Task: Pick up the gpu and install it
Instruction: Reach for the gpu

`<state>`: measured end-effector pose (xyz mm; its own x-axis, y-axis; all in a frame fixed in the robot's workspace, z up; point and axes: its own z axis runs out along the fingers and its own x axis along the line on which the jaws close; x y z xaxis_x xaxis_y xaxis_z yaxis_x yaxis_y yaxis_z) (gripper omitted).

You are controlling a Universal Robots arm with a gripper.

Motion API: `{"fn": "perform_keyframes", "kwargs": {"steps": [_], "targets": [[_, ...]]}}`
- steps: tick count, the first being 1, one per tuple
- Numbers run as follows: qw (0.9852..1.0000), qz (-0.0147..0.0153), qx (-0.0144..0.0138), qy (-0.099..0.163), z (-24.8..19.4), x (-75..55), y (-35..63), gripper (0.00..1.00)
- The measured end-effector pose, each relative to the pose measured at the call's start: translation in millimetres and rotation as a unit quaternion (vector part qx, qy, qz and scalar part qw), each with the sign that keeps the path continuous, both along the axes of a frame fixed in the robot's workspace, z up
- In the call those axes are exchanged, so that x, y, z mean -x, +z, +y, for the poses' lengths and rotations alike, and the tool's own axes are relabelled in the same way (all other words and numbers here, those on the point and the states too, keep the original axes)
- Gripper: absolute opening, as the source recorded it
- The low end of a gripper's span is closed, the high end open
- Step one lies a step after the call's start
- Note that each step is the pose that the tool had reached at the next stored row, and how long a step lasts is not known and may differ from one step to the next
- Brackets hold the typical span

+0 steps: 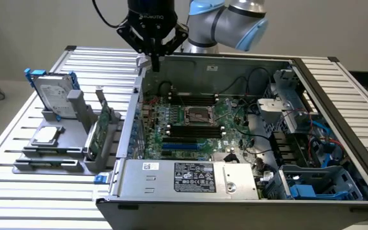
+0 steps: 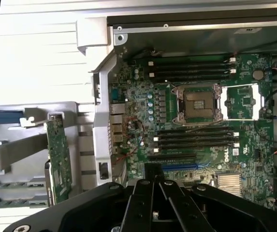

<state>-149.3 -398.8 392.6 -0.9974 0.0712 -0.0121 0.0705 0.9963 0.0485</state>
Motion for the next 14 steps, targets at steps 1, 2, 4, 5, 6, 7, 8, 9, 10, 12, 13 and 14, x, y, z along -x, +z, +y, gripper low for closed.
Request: {"fn": "perform_keyframes", "kwargs": {"steps": [1,2,4,5,6,7,8,9,10,12,13,14], "targets": [[1.0000,0.0011,-0.0001,0.000,0.0,4.5,0.0,0.11],[1.0000,0.0023,-0.0002,0.000,0.0,9.0,0.0,0.11],[1.0000,0.0048,-0.0003,0.000,0.0,18.4,0.0,0.11],[1.0000,0.0062,-0.0003,0.000,0.0,22.9,0.0,0.11],[1.0000,0.0075,-0.0004,0.000,0.0,27.4,0.0,0.11],[1.0000,0.0090,-0.0004,0.000,0.0,31.9,0.0,0.11],[0.9999,0.0105,-0.0005,0.000,0.0,36.4,0.0,0.11],[0.9999,0.0119,-0.0005,0.000,0.0,40.9,0.0,0.11],[0.9999,0.0134,-0.0006,0.000,0.0,45.4,0.0,0.11],[0.9999,0.0163,-0.0007,0.000,0.0,54.4,0.0,0.11],[0.9998,0.0179,-0.0007,0.000,0.0,59.3,0.0,0.11],[0.9998,0.0194,-0.0007,0.000,0.0,63.8,0.0,0.11]]}}
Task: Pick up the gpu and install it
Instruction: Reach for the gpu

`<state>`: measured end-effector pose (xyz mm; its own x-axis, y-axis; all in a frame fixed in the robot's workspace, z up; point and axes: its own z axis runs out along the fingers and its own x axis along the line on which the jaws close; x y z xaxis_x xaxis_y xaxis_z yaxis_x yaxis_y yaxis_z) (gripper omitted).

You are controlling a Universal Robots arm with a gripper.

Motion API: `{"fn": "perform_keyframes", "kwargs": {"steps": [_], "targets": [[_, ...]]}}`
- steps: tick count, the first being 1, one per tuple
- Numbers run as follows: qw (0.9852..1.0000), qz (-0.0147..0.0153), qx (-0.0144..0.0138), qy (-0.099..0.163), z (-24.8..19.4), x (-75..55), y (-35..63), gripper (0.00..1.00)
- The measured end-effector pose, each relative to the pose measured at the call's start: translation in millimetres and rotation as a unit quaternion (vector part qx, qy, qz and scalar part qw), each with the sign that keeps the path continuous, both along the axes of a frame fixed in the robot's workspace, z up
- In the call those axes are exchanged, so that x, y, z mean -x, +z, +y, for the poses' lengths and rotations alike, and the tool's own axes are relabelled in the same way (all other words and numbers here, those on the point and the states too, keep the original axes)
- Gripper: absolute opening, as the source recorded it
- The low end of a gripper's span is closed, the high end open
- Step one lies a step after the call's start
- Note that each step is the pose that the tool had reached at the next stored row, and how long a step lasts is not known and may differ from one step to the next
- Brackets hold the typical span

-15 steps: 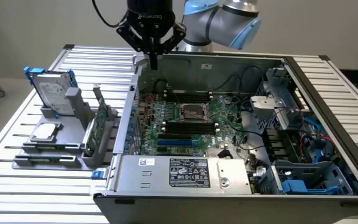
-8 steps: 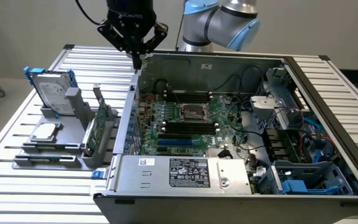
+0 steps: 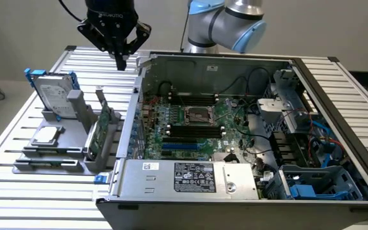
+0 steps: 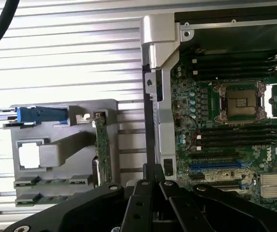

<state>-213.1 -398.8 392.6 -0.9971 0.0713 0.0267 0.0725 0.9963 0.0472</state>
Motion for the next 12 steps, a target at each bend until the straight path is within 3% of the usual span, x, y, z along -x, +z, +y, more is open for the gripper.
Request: {"fn": "perform_keyframes", "kwargs": {"steps": [7,12], "targets": [[0.9999,0.0112,0.0000,0.000,0.0,31.6,-0.6,0.11],[0.9999,0.0126,0.0002,0.000,0.0,53.6,-5.1,0.11]]}}
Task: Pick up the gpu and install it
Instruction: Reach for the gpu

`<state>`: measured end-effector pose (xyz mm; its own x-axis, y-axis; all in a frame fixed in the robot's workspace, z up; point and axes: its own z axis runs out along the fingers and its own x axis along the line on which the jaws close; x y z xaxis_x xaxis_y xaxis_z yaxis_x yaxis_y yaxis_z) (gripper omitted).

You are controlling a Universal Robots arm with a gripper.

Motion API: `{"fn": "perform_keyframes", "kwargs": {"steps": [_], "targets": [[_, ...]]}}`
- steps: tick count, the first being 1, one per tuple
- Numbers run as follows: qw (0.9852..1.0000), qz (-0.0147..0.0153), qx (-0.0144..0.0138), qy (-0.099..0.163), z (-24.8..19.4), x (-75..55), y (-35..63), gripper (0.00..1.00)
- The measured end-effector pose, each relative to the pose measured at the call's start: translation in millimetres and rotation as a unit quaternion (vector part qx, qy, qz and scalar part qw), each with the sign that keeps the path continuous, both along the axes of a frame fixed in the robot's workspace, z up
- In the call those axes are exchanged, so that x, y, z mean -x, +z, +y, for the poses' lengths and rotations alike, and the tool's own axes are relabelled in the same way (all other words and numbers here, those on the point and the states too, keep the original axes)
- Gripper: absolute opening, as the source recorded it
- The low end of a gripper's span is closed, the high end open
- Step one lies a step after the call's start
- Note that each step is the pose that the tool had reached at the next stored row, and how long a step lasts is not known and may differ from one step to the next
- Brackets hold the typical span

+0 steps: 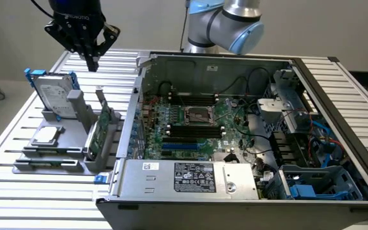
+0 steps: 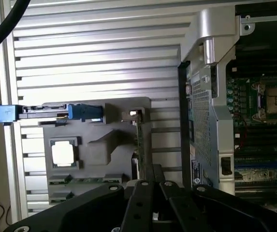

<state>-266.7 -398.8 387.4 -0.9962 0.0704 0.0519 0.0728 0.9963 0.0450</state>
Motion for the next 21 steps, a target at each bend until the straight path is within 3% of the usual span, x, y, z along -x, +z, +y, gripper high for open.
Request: {"fn": "perform_keyframes", "kwargs": {"steps": [3,7,14,21], "targets": [[1.0000,0.0002,0.0005,0.002,-0.1,5.8,-1.6,0.11],[0.9999,0.0028,0.0027,0.012,-0.4,6.3,-1.9,0.11],[0.9995,0.0060,0.0152,0.028,-0.4,8.2,-2.4,0.11],[0.9995,0.0056,0.0154,0.028,-0.4,9.4,-2.8,0.11]]}}
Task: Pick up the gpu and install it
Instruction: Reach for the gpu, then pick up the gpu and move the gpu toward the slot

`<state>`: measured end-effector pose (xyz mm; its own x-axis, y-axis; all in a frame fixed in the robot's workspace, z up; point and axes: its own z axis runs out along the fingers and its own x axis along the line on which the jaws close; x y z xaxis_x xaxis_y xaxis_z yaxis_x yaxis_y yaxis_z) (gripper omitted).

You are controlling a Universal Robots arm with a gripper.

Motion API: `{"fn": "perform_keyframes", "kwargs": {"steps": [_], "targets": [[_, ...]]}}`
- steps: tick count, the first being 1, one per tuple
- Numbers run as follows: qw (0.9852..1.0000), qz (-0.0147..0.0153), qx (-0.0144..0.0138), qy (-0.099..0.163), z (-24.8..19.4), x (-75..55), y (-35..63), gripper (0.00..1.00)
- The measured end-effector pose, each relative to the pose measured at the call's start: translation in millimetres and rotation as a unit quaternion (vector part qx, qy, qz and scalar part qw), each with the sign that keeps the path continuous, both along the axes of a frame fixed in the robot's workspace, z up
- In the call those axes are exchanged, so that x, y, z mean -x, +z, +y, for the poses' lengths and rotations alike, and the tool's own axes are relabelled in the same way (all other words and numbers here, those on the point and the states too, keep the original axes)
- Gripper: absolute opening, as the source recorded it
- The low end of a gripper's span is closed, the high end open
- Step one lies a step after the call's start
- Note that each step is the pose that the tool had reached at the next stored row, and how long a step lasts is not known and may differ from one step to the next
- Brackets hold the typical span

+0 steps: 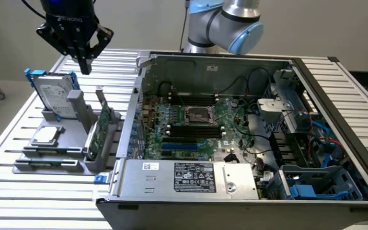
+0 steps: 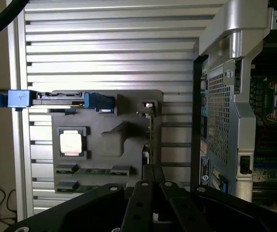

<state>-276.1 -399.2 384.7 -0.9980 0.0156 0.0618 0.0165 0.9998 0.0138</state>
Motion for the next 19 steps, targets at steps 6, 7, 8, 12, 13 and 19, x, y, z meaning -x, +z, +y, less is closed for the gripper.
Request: {"fn": "perform_keyframes", "kwargs": {"steps": [6,7,8,12,13,19], "targets": [[1.0000,0.0000,0.0000,0.000,0.0,0.0,0.0,0.11],[1.0000,0.0000,0.0000,0.000,0.0,0.0,0.0,0.11],[1.0000,0.0000,0.0000,0.000,0.0,0.0,0.0,0.11],[1.0000,0.0000,0.0000,0.000,0.0,0.0,0.0,0.24],[1.0000,0.0000,0.0000,0.000,0.0,0.0,0.0,0.30],[1.0000,0.0000,0.0014,0.000,0.0,2.1,-3.2,0.42]]}}
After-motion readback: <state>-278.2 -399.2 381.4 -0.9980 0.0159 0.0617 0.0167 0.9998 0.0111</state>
